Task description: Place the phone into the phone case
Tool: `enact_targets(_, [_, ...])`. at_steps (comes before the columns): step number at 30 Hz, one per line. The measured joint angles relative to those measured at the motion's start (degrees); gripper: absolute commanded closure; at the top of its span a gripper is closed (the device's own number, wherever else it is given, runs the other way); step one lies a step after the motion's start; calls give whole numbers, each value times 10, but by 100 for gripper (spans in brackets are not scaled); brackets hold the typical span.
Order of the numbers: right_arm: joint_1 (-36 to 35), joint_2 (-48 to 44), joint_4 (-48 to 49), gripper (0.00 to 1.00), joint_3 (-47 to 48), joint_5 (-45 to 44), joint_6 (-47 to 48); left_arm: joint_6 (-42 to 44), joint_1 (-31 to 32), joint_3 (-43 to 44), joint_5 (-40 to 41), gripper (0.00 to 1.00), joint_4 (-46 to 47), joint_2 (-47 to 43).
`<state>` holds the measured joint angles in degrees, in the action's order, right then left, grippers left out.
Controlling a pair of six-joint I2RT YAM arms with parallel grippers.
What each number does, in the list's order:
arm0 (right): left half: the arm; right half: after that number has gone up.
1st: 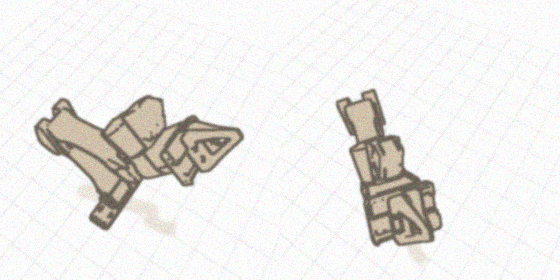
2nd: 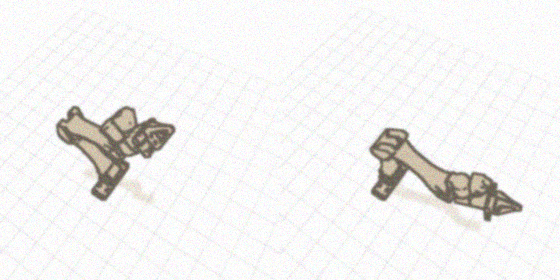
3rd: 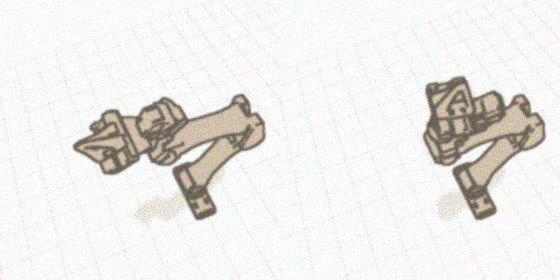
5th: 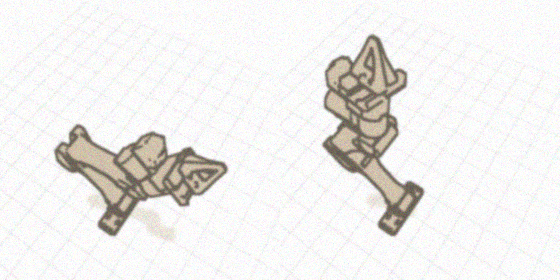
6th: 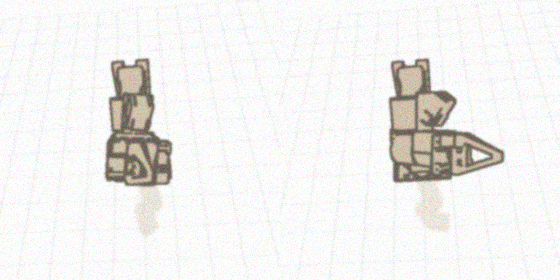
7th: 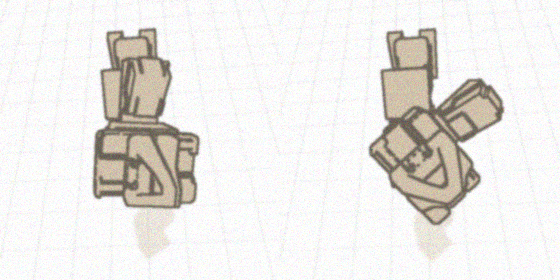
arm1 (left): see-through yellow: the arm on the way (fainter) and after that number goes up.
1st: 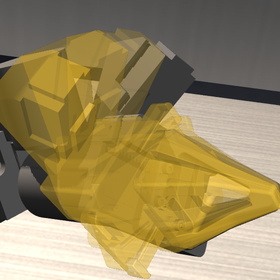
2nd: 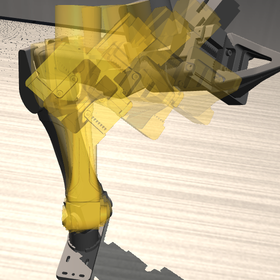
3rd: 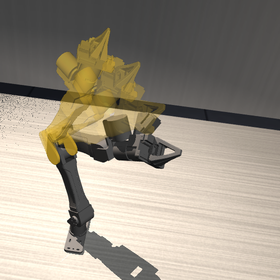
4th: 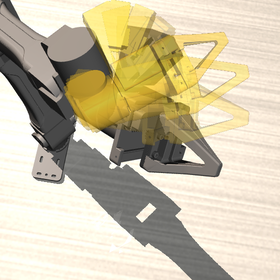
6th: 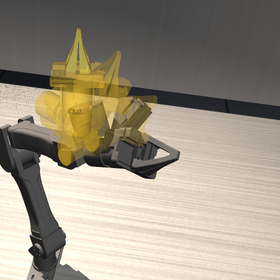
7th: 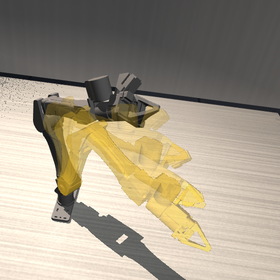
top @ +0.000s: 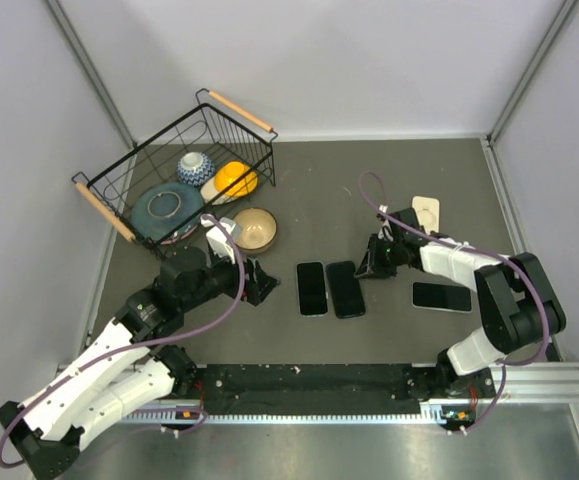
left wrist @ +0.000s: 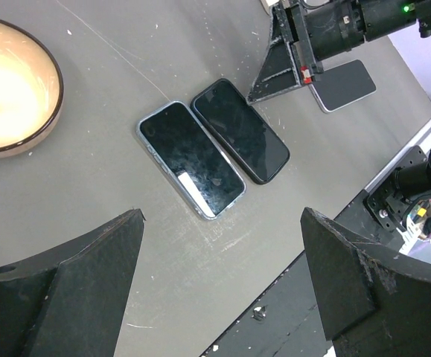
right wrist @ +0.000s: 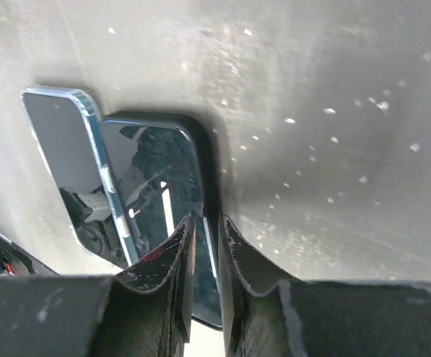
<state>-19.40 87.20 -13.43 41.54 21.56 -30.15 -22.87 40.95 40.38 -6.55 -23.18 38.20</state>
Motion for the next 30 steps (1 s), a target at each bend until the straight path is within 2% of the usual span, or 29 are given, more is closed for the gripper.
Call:
enact_targets(3, [-19,10,1,88,23,-6,-4,-2,0,0,0,8,0,-5])
enact_targets(10, [-68,65,18,89,78,-7,-20,-6,0,0,0,8,0,-11])
enact_targets(16, [-79,106,39,92,104,0,-32,-6,0,0,0,8,-1,-13])
enact_targets(21, [-80,116,64,94,99,1,-52,-6,0,0,2,7,-2,-13])
enact_targets(30, [-107,77,155,97,21,-30,-103,-6,0,0,2,7,-4,-13])
